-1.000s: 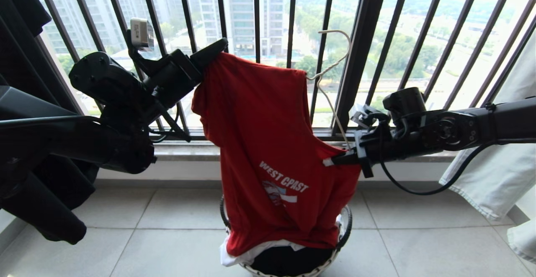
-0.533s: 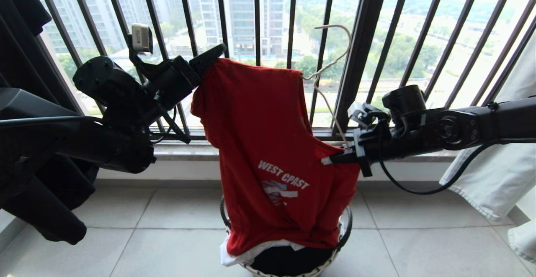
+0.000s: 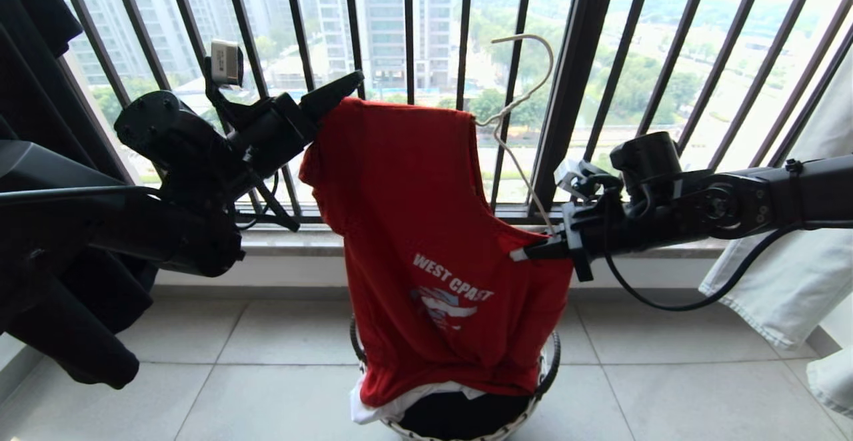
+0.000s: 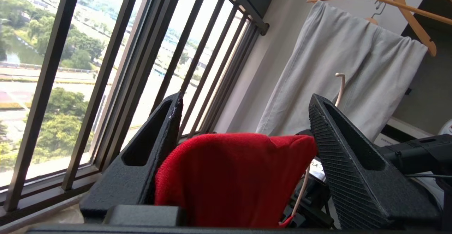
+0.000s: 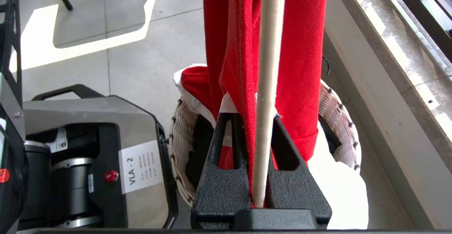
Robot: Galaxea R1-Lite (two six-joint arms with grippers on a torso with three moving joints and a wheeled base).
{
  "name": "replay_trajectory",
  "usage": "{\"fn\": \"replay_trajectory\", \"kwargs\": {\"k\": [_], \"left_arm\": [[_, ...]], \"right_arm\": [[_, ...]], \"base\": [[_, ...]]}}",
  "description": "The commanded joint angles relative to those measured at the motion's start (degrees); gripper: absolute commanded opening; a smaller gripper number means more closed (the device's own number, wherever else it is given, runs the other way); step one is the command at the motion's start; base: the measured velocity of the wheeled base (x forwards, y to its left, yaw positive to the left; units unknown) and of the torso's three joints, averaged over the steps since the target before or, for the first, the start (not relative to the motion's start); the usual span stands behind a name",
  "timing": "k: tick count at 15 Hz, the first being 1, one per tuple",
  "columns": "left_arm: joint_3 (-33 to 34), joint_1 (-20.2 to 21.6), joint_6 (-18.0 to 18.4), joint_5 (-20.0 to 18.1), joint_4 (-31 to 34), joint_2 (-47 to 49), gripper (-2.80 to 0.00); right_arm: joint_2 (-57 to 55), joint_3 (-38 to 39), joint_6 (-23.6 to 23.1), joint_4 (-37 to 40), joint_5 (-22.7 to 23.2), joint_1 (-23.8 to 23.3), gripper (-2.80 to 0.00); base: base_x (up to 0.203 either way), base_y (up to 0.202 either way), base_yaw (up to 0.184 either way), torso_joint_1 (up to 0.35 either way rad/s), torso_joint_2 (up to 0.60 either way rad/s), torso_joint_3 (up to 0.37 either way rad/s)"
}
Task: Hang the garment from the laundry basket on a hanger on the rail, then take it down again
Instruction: Hang the clothes rack on the clothesline
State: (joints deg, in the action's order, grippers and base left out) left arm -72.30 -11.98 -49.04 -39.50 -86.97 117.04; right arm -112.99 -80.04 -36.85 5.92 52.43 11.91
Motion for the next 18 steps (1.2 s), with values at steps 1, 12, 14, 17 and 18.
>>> {"fn": "replay_trajectory", "kwargs": {"k": [1, 12, 14, 17, 18], "left_arm": [[0.8, 3.6, -0.3, 0.0, -0.7, -1.9, 0.00], [-2.2, 12.9, 3.3, -0.7, -0.7, -1.0, -2.80], [-2.4, 12.9, 1.9, -2.1, -0.7, -1.7, -2.80], [-3.0, 12.8, -4.0, -1.8, -0.7, -4.3, -2.80], [-2.5, 12.6, -9.2, -1.9, -0.7, -7.2, -2.80]], "right_arm": [[0.6, 0.2, -0.2, 0.3, 0.1, -0.4, -2.80], [2.4, 1.2, 1.3, 0.3, -1.4, -1.5, -2.80], [2.4, 1.0, 2.3, 0.0, -1.4, -1.5, -2.80], [2.7, 0.8, 3.1, -0.4, -1.5, -1.5, -2.80], [3.6, 1.0, 3.3, -0.2, -2.1, -1.4, -2.80]], "base": [[0.000, 0.000, 0.000, 0.000, 0.00, 0.000], [0.000, 0.000, 0.000, 0.000, 0.00, 0.000], [0.000, 0.000, 0.000, 0.000, 0.00, 0.000], [0.000, 0.000, 0.000, 0.000, 0.00, 0.000], [0.000, 0.000, 0.000, 0.000, 0.00, 0.000]]}}
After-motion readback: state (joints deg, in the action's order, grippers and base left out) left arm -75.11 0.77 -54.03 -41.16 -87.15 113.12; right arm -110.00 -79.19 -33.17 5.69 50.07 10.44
